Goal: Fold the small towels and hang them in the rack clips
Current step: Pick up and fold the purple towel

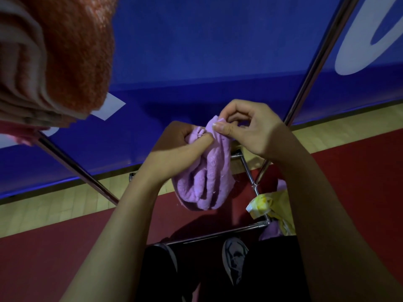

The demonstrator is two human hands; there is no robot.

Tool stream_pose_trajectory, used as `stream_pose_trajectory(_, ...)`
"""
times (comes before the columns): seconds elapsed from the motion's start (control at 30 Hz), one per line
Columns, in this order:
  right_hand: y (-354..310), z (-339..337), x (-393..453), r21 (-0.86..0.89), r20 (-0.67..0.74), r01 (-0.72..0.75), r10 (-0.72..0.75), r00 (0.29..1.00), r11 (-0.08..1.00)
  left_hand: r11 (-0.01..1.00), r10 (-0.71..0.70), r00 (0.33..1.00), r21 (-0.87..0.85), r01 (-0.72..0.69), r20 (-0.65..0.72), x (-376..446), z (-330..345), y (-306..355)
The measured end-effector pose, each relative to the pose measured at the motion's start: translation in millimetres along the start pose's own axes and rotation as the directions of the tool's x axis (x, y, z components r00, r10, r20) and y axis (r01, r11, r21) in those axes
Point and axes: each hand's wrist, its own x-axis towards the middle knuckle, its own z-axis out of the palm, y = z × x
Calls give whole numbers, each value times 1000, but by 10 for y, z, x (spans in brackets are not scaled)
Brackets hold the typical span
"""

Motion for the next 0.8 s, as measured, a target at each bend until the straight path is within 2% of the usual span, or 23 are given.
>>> stream_pose_trajectory(0.27, -30, 8, 15, 51, -81, -18, 22, 996, 999, 999, -29, 996, 23, 28, 82, 25, -11, -60)
stream_pose_trajectory(0.47, 2, -41, 8, -29, -147, -57, 53, 988, 998, 999, -50, 995, -7, 51, 83, 28, -4, -66)
stream_pose_trajectory(0.6, 35, -47, 29, -12, -215, -90, 86, 973, 996, 999, -34, 995, -1, 34, 91, 32, -12, -95)
stream_pose_trajectory(0.8, 48, -18, 40, -109, -201, -115, 91, 975, 987, 997, -47, 993, 67, 39, 112, 69, 71, -91)
